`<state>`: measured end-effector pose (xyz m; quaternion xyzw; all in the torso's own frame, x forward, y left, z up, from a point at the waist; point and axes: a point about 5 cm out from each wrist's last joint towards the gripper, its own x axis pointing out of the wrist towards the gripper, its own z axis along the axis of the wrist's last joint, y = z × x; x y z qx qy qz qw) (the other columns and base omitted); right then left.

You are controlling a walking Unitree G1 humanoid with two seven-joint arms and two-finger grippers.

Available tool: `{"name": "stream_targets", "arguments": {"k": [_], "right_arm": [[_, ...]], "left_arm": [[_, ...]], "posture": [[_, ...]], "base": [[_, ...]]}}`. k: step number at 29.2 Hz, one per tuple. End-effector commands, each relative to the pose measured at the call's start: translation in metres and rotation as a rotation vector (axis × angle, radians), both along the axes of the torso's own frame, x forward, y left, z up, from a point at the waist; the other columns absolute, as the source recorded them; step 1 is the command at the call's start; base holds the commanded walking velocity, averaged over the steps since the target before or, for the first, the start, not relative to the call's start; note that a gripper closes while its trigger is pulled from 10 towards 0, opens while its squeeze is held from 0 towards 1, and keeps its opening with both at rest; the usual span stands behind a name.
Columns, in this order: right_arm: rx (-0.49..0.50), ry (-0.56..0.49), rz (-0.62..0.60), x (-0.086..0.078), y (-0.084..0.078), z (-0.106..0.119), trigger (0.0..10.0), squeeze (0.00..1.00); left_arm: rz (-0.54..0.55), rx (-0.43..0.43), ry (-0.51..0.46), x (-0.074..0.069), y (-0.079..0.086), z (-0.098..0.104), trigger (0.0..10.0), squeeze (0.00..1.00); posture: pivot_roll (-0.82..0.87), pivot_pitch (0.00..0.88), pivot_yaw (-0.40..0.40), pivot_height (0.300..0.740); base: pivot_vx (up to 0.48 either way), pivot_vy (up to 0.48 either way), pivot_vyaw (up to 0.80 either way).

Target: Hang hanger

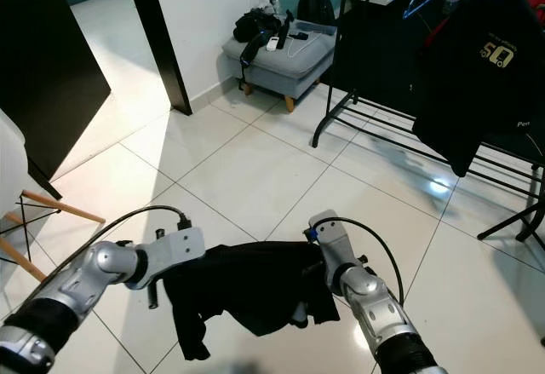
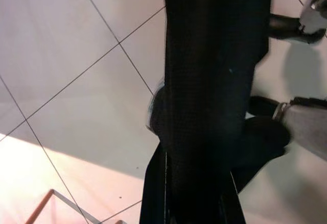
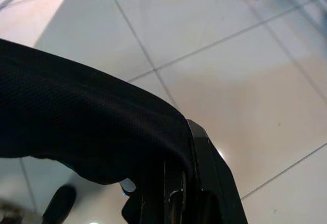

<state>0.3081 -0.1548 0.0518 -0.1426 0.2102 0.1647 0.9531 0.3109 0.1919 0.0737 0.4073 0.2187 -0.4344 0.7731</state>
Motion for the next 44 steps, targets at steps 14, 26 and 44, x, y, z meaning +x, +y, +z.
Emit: {"name": "stream_targets", "arguments": {"k": [14,26,44], "right_arm": [[0.026,-0.042,-0.034,0.008,-0.013,0.005,10.0,1.0],[-0.032,-0.133,-0.141,0.014,-0.027,0.012,10.0,0.0],[0.144,-0.398,0.074,0.003,0.014,0.038,10.0,0.0]], "left_arm": [[-0.014,-0.117,0.085,-0.003,-0.01,0.025,0.0,0.0],[0.382,-0.744,0.202,0.03,-0.045,0.071,0.0,0.0],[1.043,-1.466,0.381,0.072,-0.045,0.097,0.0,0.0]], "posture": [[-0.04,0.134,0.027,0.74],[-0.04,0.139,0.037,0.74],[-0.04,0.155,0.059,0.74]], "base": [[0.0,0.0,0.0],[0.0,0.0,0.0],[0.0,0.0,0.0]]}}
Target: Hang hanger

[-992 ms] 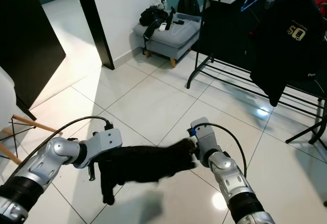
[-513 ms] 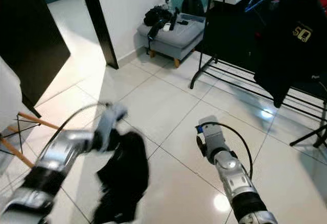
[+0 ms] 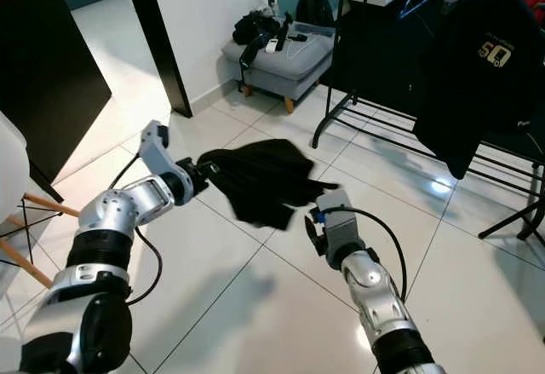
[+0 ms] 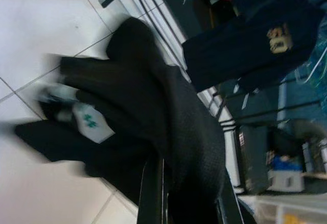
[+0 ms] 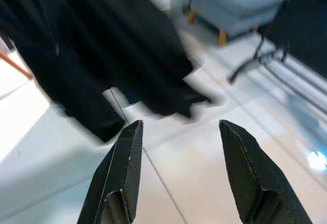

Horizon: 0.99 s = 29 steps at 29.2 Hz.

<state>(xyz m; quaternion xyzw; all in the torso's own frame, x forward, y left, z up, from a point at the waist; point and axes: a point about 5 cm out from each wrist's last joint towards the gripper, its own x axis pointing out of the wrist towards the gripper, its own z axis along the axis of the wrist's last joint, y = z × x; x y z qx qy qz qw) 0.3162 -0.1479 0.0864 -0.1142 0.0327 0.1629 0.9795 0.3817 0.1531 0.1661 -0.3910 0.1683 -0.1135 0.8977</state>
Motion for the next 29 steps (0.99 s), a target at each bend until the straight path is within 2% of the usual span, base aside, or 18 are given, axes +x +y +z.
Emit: {"name": "stream_targets", "arguments": {"k": [1,2,3,4,5,6,7,8,10,11,13,15,21,22,25,28,29], "right_arm": [[0.017,-0.058,0.047,-0.005,0.007,0.004,10.0,0.0],[-0.015,-0.1,0.095,-0.009,0.011,0.006,10.0,0.0],[-0.015,-0.1,0.095,-0.009,0.011,0.006,10.0,0.0],[-0.052,-0.132,0.144,-0.013,0.016,0.006,10.0,0.0],[-0.052,-0.132,0.144,-0.013,0.016,0.006,10.0,0.0],[-0.102,-0.146,0.198,-0.017,0.019,0.002,10.0,0.02],[-0.102,-0.146,0.198,-0.017,0.019,0.002,10.0,0.02],[-0.144,-0.139,0.241,-0.022,0.022,-0.005,10.0,0.02],[-0.144,-0.139,0.241,-0.022,0.022,-0.005,10.0,0.02],[-0.149,-0.103,0.267,-0.025,0.024,-0.013,10.0,0.0],[-0.149,-0.103,0.267,-0.025,0.024,-0.013,10.0,0.0],[-0.156,-0.027,0.362,-0.032,0.034,-0.029,10.0,0.0],[-0.168,-0.001,0.405,-0.035,0.039,-0.034,10.0,0.0],[-0.169,0.02,0.433,-0.037,0.044,-0.039,10.0,0.0],[-0.064,0.023,0.378,-0.032,0.048,-0.039,10.0,0.0],[0.144,0.049,0.226,-0.02,0.045,-0.034,10.0,0.0],[0.144,0.049,0.226,-0.02,0.045,-0.034,10.0,0.0]], "left_arm": [[-0.007,-0.051,0.003,0.001,-0.006,0.005,0.0,0.0],[-0.002,-0.097,0.018,0.002,-0.01,0.011,0.0,0.0],[-0.002,-0.097,0.018,0.002,-0.01,0.011,0.0,0.0],[-0.002,-0.126,0.024,0.003,-0.013,0.016,0.0,0.0],[-0.002,-0.126,0.024,0.003,-0.013,0.016,0.0,0.0],[-0.001,-0.139,0.023,0.005,-0.016,0.022,0.0,0.0],[-0.001,-0.139,0.023,0.005,-0.016,0.022,0.0,0.0],[0.006,-0.154,0.028,0.008,-0.019,0.029,0.0,0.0],[0.006,-0.154,0.028,0.008,-0.019,0.029,0.0,0.0],[0.015,-0.147,0.019,0.012,-0.02,0.036,0.0,0.0],[0.015,-0.147,0.019,0.012,-0.02,0.036,0.0,0.0],[0.06,-0.143,0.002,0.02,-0.018,0.05,0.0,0.0],[0.081,-0.146,0.0,0.022,-0.017,0.054,0.0,0.0],[0.085,-0.161,-0.009,0.023,-0.017,0.06,0.0,0.0],[0.052,-0.211,-0.024,0.021,-0.022,0.073,0.0,0.0],[0.014,-0.246,-0.04,0.019,-0.029,0.084,0.0,0.0],[0.014,-0.246,-0.04,0.019,-0.029,0.084,0.0,0.0]], "posture": [[-0.04,0.155,0.059,0.74],[-0.03,0.159,0.058,0.74],[-0.03,0.159,0.058,0.74],[-0.03,0.159,0.058,0.74],[-0.03,0.159,0.058,0.74],[-0.03,0.159,0.058,0.74],[-0.03,0.159,0.058,0.74],[-0.03,0.164,0.058,0.74],[-0.03,0.164,0.058,0.74],[-0.02,0.167,0.061,0.74],[-0.02,0.167,0.061,0.74],[-0.02,0.17,0.072,0.74],[-0.02,0.17,0.073,0.74],[-0.02,0.172,0.073,0.74],[-0.01,0.174,0.075,0.74],[-0.01,0.174,0.074,0.74],[-0.01,0.174,0.074,0.74]], "base": [[0.0,0.0,0.0],[0.0,0.0,0.0],[0.0,0.0,0.0],[0.0,0.0,0.0],[0.0,0.0,0.0],[0.0,0.0,0.0],[0.0,0.0,0.0],[0.0,0.0,0.0],[0.0,0.0,0.0],[0.0,0.0,0.0],[0.0,0.0,0.0],[0.0,0.0,0.0],[0.0,0.0,0.0],[0.0,0.0,0.0],[0.0,0.0,0.0],[0.0,0.0,0.0],[0.0,0.0,0.0]]}}
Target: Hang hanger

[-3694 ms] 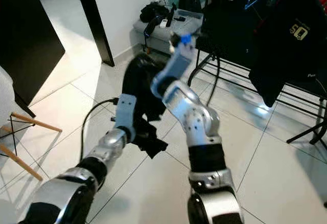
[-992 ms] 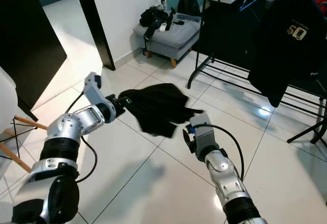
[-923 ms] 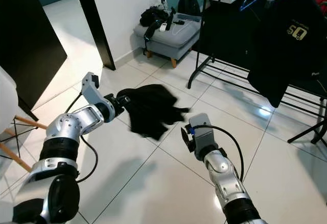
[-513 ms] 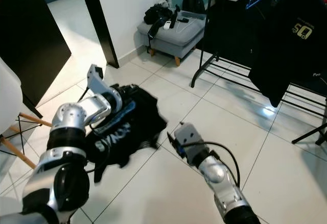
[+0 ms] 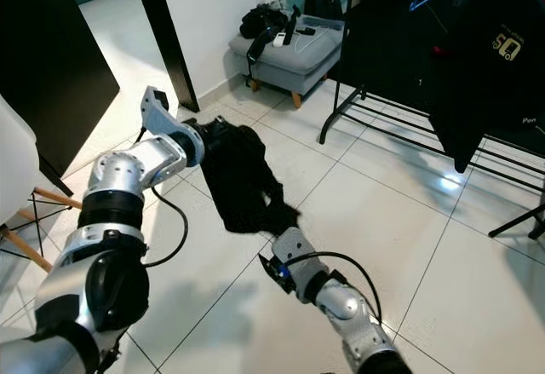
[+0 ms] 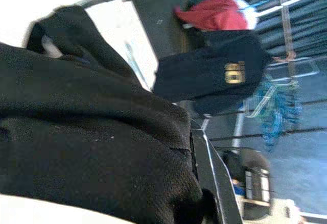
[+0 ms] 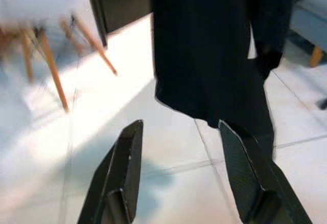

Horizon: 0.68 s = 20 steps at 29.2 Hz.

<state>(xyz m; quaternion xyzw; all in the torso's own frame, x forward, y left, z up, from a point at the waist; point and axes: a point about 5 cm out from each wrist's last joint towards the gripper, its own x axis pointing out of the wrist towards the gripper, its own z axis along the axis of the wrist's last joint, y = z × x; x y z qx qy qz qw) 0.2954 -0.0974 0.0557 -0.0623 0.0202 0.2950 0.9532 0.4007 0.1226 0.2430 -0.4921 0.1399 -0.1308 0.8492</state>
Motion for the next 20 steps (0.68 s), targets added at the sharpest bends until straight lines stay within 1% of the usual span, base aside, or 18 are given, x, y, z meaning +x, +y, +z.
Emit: {"name": "stream_targets", "arguments": {"k": [1,3,4,5,6,7,8,12,13,15,16,17,18,20], "right_arm": [[0.085,0.056,-0.084,0.005,-0.008,-0.002,10.0,0.0],[0.085,0.056,-0.084,0.005,-0.008,-0.002,10.0,0.0],[0.118,0.07,-0.124,0.009,-0.009,0.0,10.0,0.0],[0.118,0.07,-0.124,0.009,-0.009,0.0,10.0,0.0],[0.095,0.06,-0.153,0.014,-0.011,0.001,10.0,0.0],[0.095,0.06,-0.153,0.014,-0.011,0.001,10.0,0.0],[0.069,0.044,-0.171,0.017,-0.012,0.003,10.0,0.0],[0.069,0.044,-0.171,0.017,-0.012,0.003,10.0,0.0],[0.017,-0.022,-0.173,0.021,-0.012,0.009,10.0,0.0],[0.017,-0.022,-0.173,0.021,-0.012,0.009,10.0,0.0],[-0.04,-0.087,-0.132,0.023,-0.01,0.016,10.0,0.0],[-0.058,-0.121,-0.086,0.022,-0.007,0.02,10.0,1.0],[-0.058,-0.121,-0.086,0.022,-0.007,0.02,10.0,1.0],[-0.061,-0.15,-0.004,0.019,0.0,0.023,10.0,1.0]], "left_arm": [[-0.007,-0.026,-0.02,-0.001,-0.001,0.01,0.0,0.0],[-0.007,-0.026,-0.02,-0.001,-0.001,0.01,0.0,0.0],[-0.016,-0.034,-0.026,-0.001,-0.004,0.013,0.0,0.0],[-0.016,-0.034,-0.026,-0.001,-0.004,0.013,0.0,0.0],[-0.033,-0.038,-0.036,-0.002,-0.007,0.017,0.0,0.0],[-0.033,-0.038,-0.036,-0.002,-0.007,0.017,0.0,0.0],[-0.046,-0.036,-0.045,-0.002,-0.01,0.02,0.0,0.0],[-0.046,-0.036,-0.045,-0.002,-0.01,0.02,0.0,0.0],[-0.066,-0.016,-0.061,-0.002,-0.012,0.023,0.0,0.0],[-0.066,-0.016,-0.061,-0.002,-0.012,0.023,0.0,0.0],[-0.075,-0.003,-0.071,-0.002,-0.012,0.025,0.0,0.0],[-0.079,0.003,-0.078,-0.002,-0.012,0.026,0.0,0.0],[-0.079,0.003,-0.078,-0.002,-0.012,0.026,0.0,0.0],[-0.081,0.007,-0.089,-0.003,-0.013,0.029,0.0,0.0]], "posture": [[-0.01,0.172,0.075,0.74],[-0.01,0.172,0.075,0.74],[-0.01,0.172,0.076,0.74],[-0.01,0.172,0.076,0.74],[-0.01,0.167,0.077,0.74],[-0.01,0.167,0.077,0.74],[0.0,0.165,0.077,0.74],[0.0,0.165,0.077,0.74],[0.0,0.158,0.076,0.74],[0.0,0.158,0.076,0.74],[0.0,0.158,0.076,0.74],[0.0,0.153,0.074,0.74],[0.0,0.153,0.074,0.74],[0.0,0.152,0.073,0.74]], "base": [[0.0,0.0,0.0],[0.0,0.0,0.0],[0.0,0.0,0.0],[0.0,0.0,0.0],[0.0,0.0,0.0],[0.0,0.0,0.0],[0.0,0.0,0.0],[0.0,0.0,0.0],[0.0,0.0,0.0],[0.0,0.0,0.0],[0.0,0.0,0.0],[0.0,0.0,0.0],[0.0,0.0,0.0],[0.0,0.0,0.0]]}}
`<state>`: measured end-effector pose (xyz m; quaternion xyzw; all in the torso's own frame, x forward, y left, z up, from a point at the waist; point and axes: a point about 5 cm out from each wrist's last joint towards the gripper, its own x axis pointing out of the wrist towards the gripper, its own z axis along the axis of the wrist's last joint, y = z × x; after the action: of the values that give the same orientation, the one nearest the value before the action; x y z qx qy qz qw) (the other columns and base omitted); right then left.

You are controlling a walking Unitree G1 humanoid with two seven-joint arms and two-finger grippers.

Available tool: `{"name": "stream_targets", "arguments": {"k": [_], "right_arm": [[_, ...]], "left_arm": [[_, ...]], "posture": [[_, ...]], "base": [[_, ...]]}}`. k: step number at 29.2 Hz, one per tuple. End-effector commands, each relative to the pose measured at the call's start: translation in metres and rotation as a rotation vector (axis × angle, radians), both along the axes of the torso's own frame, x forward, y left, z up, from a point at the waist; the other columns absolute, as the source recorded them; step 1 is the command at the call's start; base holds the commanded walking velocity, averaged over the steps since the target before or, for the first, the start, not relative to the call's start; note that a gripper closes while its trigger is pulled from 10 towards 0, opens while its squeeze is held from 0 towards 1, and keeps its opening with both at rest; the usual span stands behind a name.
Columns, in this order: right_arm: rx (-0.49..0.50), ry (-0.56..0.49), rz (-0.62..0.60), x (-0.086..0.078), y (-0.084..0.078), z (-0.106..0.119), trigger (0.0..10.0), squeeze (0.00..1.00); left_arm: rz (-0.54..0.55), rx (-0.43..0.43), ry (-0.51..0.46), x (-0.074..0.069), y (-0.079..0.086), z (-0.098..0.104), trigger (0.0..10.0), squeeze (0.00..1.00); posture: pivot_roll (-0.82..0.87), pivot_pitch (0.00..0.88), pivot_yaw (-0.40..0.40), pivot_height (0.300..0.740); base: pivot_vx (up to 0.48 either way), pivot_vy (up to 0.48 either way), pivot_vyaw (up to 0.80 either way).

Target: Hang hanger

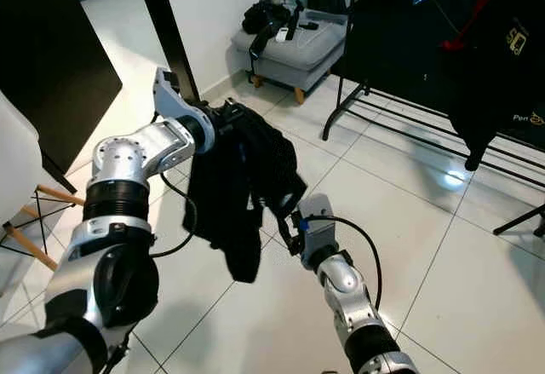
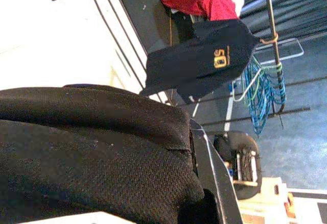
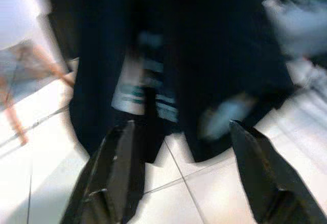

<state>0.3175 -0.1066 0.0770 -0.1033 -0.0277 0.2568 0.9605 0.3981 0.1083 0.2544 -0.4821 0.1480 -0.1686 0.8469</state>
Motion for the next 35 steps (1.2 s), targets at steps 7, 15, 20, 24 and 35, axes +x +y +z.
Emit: {"name": "stream_targets", "arguments": {"k": [7,15,20,24,35], "right_arm": [[-0.008,-0.127,0.026,0.004,0.008,0.016,10.0,1.0],[-0.038,-0.146,-0.039,0.016,0.002,0.025,10.0,1.0],[-0.026,-0.161,-0.055,0.022,-0.001,0.033,10.0,1.0],[-0.017,-0.167,-0.061,0.028,-0.003,0.039,10.0,1.0],[0.002,-0.289,-0.105,0.034,-0.007,0.062,10.0,0.0]], "left_arm": [[-0.059,-0.024,-0.083,-0.007,-0.005,0.025,0.0,0.0],[-0.124,-0.028,-0.112,-0.013,-0.014,0.029,0.0,0.0],[-0.171,-0.017,-0.134,-0.017,-0.017,0.03,0.0,0.0],[-0.208,-0.009,-0.141,-0.023,-0.019,0.029,0.0,0.0],[-0.217,0.037,-0.145,-0.026,-0.02,0.025,0.0,0.0]], "posture": [[0.0,0.162,0.077,0.74],[0.0,0.168,0.078,0.74],[0.0,0.172,0.078,0.74],[0.0,0.172,0.077,0.74],[0.0,0.173,0.074,0.74]], "base": [[0.0,0.0,0.0],[0.0,0.0,0.0],[0.0,0.0,0.0],[0.0,0.0,0.0],[0.0,0.0,0.0]]}}
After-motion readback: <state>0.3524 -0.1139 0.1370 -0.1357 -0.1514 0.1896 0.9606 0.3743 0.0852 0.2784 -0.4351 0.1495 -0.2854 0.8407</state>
